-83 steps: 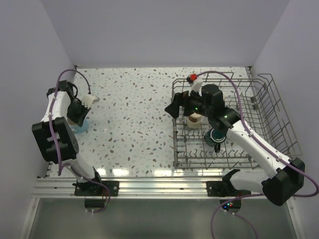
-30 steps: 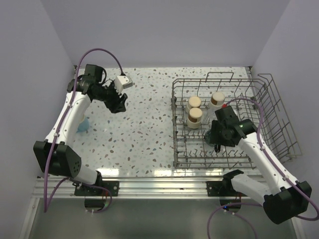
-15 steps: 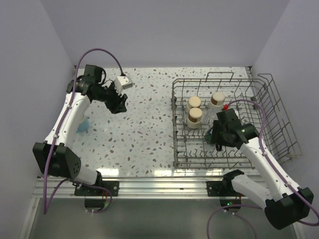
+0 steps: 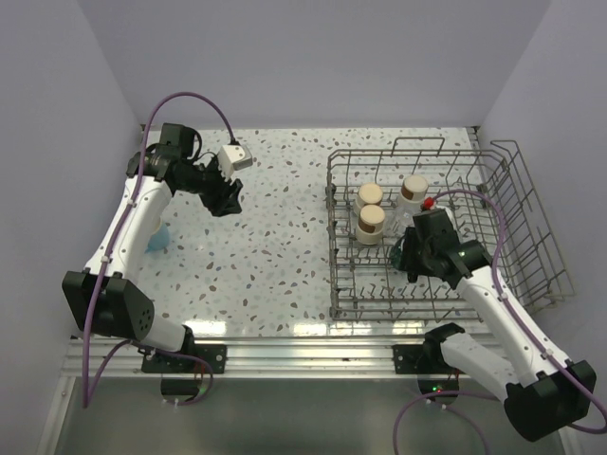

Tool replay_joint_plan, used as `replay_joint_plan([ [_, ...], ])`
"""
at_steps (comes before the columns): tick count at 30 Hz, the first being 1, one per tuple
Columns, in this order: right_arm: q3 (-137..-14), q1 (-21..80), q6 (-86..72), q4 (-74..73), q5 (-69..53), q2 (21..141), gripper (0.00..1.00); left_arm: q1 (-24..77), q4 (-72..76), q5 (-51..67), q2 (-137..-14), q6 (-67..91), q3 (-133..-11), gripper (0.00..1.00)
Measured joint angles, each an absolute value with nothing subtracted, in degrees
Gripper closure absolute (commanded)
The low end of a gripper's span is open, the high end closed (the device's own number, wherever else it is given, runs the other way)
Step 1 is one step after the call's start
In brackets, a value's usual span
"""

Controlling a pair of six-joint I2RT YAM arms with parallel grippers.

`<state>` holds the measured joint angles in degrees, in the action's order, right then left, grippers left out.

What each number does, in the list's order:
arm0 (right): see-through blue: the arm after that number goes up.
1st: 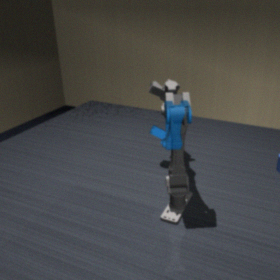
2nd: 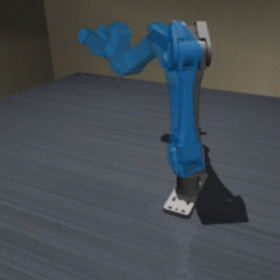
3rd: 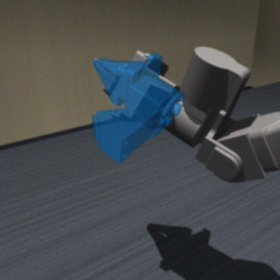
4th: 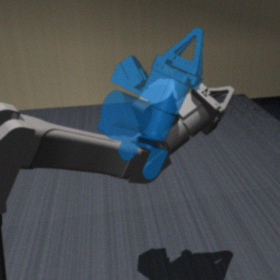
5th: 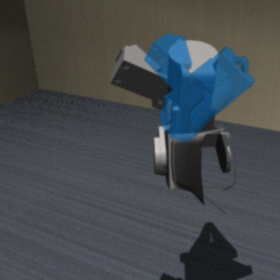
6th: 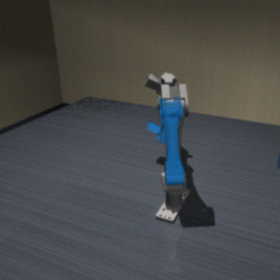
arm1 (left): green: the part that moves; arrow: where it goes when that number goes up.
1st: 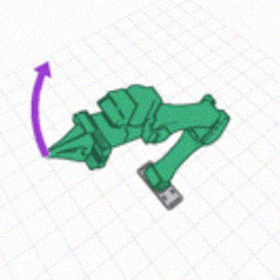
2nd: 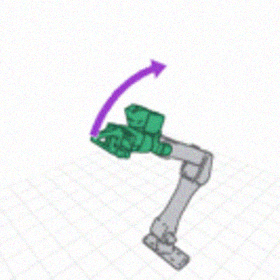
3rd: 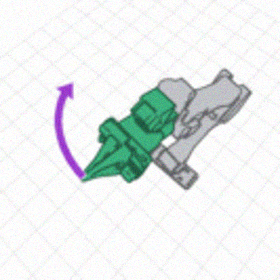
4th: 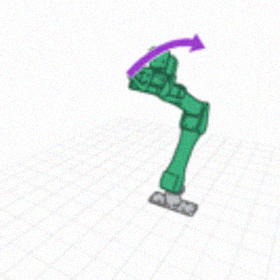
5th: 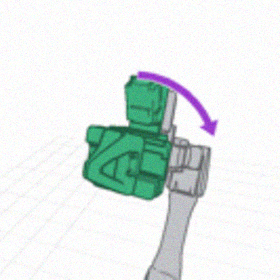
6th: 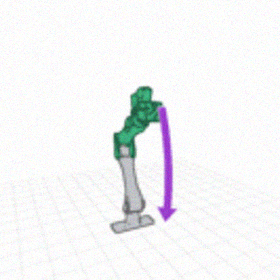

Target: Unload the cups from the dish rack

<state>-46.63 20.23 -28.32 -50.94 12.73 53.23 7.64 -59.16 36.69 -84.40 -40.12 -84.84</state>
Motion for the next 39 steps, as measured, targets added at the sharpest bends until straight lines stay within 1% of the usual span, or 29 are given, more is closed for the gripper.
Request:
replay_joint_plan([
  [1, -46.5, 20.2, -28.3, -50.7, 12.8, 53.0, 0.54, 7.6, -59.2, 36.7, -84.4, -40.1, -84.8, 0.39],
  [2, -46.3, 20.2, -28.2, -50.6, 12.8, 52.8, 0.62, 7.6, -59.2, 36.7, -84.4, -40.1, -84.8, 0.39],
  [3, -46.2, 20.2, -28.1, -50.6, 12.9, 52.8, 0.68, 7.6, -59.2, 36.7, -84.4, -40.1, -84.8, 0.39],
  [5, -45.9, 20.2, -28.3, -50.4, 12.8, 52.8, 0.74, 7.6, -59.2, 36.7, -84.4, -40.2, -84.8, 0.39],
  [6, -45.6, 20.2, -28.3, -50.3, 12.8, 52.8, 0.81, 7.6, -59.2, 36.7, -84.4, -40.2, -84.8, 0.39],
  [8, -45.2, 20.2, -28.4, -49.9, 12.7, 52.8, 0.81, 7.6, -59.2, 36.7, -84.4, -40.2, -84.8, 0.39],
  [9, -45.2, 20.2, -28.5, -49.7, 12.7, 52.8, 0.76, 7.6, -59.2, 36.7, -84.4, -40.2, -84.9, 0.39],
  [10, -45.0, 20.2, -28.6, -49.5, 12.8, 52.8, 0.65, 7.6, -59.2, 36.7, -84.4, -40.2, -84.9, 0.39],
  [11, -44.9, 20.3, -28.9, -49.3, 12.9, 52.8, 0.60, 7.6, -59.2, 36.7, -84.4, -40.2, -84.9, 0.39],
  [13, -44.3, 20.3, -29.2, -48.7, 13.9, 52.8, 0.54, 7.6, -59.2, 36.8, -84.4, -40.2, -84.9, 0.39],
  [15, -43.5, 20.2, -29.6, -48.2, 14.7, 53.3, 0.54, 7.6, -59.2, 36.9, -84.4, -40.2, -84.9, 0.39],
  [17, -42.6, 20.3, -30.1, -47.5, 15.1, 53.2, 0.59, 7.6, -59.2, 37.1, -84.3, -40.2, -84.9, 0.39],
  [19, -41.5, 20.4, -30.7, -46.3, 15.1, 53.1, 0.67, 7.6, -59.2, 37.2, -84.2, -40.3, -84.9, 0.38],
  [20, -41.0, 20.5, -30.9, -46.0, 15.3, 53.1, 0.77, 7.6, -59.2, 37.2, -84.2, -40.3, -84.9, 0.38],
  [22, -40.3, 20.5, -31.0, -45.4, 15.8, 53.1, 0.91, 7.6, -59.2, 37.3, -84.2, -40.3, -84.9, 0.39],
  [23, -40.3, 20.7, -30.9, -44.9, 15.5, 53.1, 1.00, 7.6, -59.2, 37.3, -84.2, -40.4, -84.9, 0.39],
  [28, -40.4, 20.9, -30.6, -45.1, 15.5, 52.7, 1.00, 7.6, -59.2, 37.3, -83.9, -41.1, -84.9, 0.39],
  [32, -42.2, 20.9, -30.4, -47.9, 15.4, 51.9, 1.00, 7.6, -59.2, 38.3, -83.8, -41.1, -84.9, 0.39],
  [39, -53.3, 20.5, -29.5, -55.7, 15.4, 47.2, 1.00, 7.6, -59.1, 42.4, -83.6, -39.5, -86.4, 0.40],
])
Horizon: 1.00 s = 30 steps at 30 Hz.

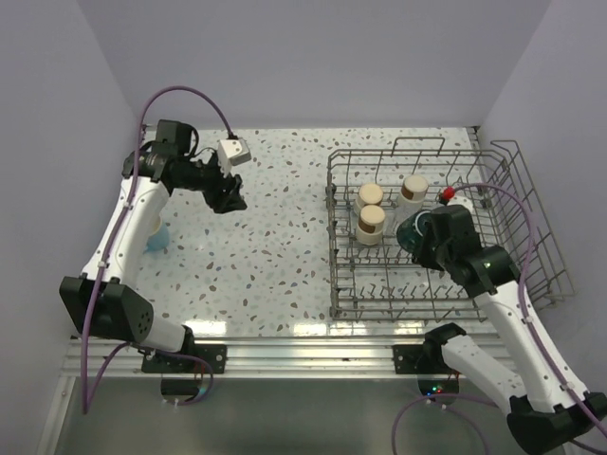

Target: Unload the cups from the dish rack

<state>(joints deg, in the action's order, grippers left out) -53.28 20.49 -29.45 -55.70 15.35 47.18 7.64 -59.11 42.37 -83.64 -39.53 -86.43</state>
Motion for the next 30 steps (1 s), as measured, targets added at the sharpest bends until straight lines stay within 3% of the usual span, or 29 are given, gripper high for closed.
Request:
replay_joint_plan([
  [9, -66.2, 20.2, -24.6, -52.2, 5.1, 47.5, 1.00, 7.6, -52.7, 55.6, -80.4, -27.7, -87.2, 0.32],
  [12, -66.2, 20.2, -25.5, -41.8, -3.1, 48.6, 1.00, 7.6, -41.9, 62.2, -78.0, -14.7, -86.4, 0.31],
  [19, -67.1, 24.9, -33.3, -8.4, -18.9, 63.9, 1.00, 7.6, 3.5, 70.0, -73.2, 24.9, -74.3, 0.28],
  [25, -69.1, 34.6, -33.5, -0.4, -22.4, 72.6, 1.00, 7.7, 17.2, 69.2, -73.7, 37.1, -73.9, 0.29],
  [30, -69.5, 35.5, -34.3, 3.8, -23.7, 73.2, 1.00, 7.7, 19.7, 68.1, -73.7, 38.4, -73.8, 0.34],
])
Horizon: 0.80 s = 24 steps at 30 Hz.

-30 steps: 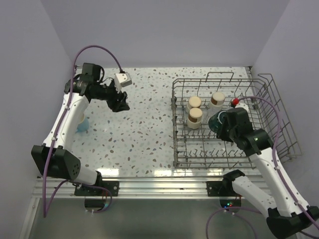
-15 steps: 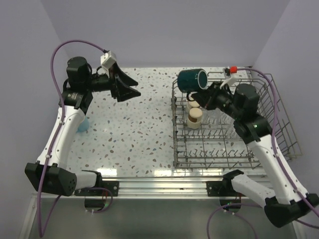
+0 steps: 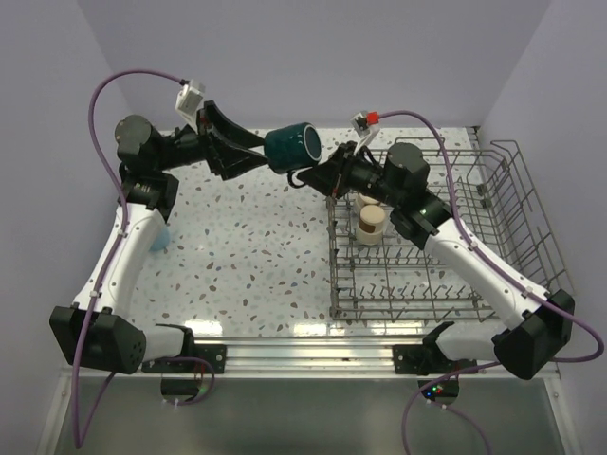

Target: Unload the cups from the dish rack

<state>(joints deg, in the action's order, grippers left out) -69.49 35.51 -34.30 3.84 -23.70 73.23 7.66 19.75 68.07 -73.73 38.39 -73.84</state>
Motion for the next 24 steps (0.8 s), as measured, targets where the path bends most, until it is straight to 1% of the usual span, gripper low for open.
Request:
replay_joint_plan([
  [9, -69.7, 35.5, -34.0, 4.7, -21.9, 73.3, 1.00, 7.6, 17.0, 67.3, -74.1, 36.0, -74.1, 0.34],
  [17, -73.3, 35.5, -32.8, 4.8, -20.7, 73.1, 1.00, 7.1, 15.0, 67.9, -74.1, 34.9, -74.3, 0.33],
  [19, -73.3, 35.5, -33.6, 6.1, -20.9, 73.1, 1.00, 7.0, 16.0, 68.0, -74.1, 35.6, -74.3, 0.34],
  [20, -73.3, 35.6, -34.0, 6.7, -21.2, 73.2, 1.00, 7.0, 17.0, 68.1, -74.1, 36.5, -74.3, 0.37],
  [24, -73.3, 35.8, -36.2, 10.2, -22.7, 74.7, 1.00, 7.0, 23.0, 68.8, -74.1, 41.0, -74.2, 0.37],
])
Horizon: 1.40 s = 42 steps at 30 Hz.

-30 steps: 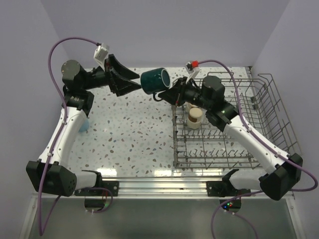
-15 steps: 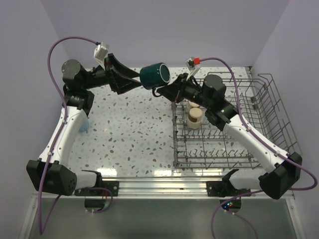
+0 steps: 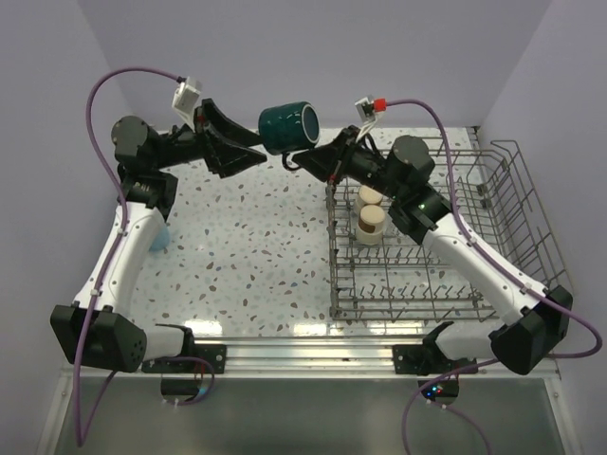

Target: Unload the cups from the dish rack

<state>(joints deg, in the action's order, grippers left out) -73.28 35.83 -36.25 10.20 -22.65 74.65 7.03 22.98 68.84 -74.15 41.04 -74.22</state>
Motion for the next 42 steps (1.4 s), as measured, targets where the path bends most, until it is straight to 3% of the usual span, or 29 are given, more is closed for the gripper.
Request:
replay_joint_plan([
  [7, -73.3, 37.6, -39.4, 15.7, -24.4, 78.9, 1.00, 6.8, 27.5, 68.6, -74.3, 44.8, -72.8, 0.49],
  [12, -73.3, 38.9, -40.8, 18.7, -25.8, 80.6, 1.00, 6.8, 29.5, 68.3, -75.4, 47.7, -72.2, 0.73],
  [13, -73.3, 38.9, -41.3, 19.4, -25.9, 81.0, 1.00, 6.8, 30.1, 68.5, -75.4, 48.8, -72.2, 0.81],
  [14, -73.3, 38.9, -41.7, 20.3, -25.9, 81.4, 1.00, 6.8, 31.1, 68.6, -75.4, 49.8, -72.2, 0.98],
  [15, -73.3, 38.8, -42.0, 21.0, -26.0, 81.9, 1.00, 7.0, 32.1, 69.0, -75.4, 50.8, -72.2, 1.00],
  [17, -72.8, 38.8, -44.1, 21.9, -26.4, 82.8, 0.99, 7.1, 33.7, 70.7, -75.2, 50.5, -72.2, 1.00],
  [19, -72.6, 38.8, -44.7, 22.1, -26.2, 83.0, 0.72, 6.9, 32.5, 70.8, -75.2, 49.8, -72.2, 1.00],
  [20, -72.6, 38.9, -44.5, 21.4, -25.9, 83.0, 0.43, 6.8, 31.0, 70.8, -75.1, 48.3, -72.2, 1.00],
  [22, -72.6, 39.1, -42.5, 19.5, -24.7, 83.0, 0.25, 6.5, 24.1, 68.8, -74.7, 44.3, -72.8, 1.00],
  [24, -72.6, 39.6, -40.1, 17.1, -23.1, 82.8, 0.13, 4.9, 13.5, 65.5, -75.0, 37.6, -74.8, 1.00],
  [32, -72.4, 40.1, -31.8, 6.7, -15.7, 81.4, 0.11, -7.3, -25.7, 45.9, -86.1, 3.7, -93.9, 1.00],
  [42, -69.5, 40.1, -25.7, 0.6, -12.8, 79.2, 0.12, -7.5, -51.1, 15.0, -105.1, -29.8, -109.6, 1.00],
])
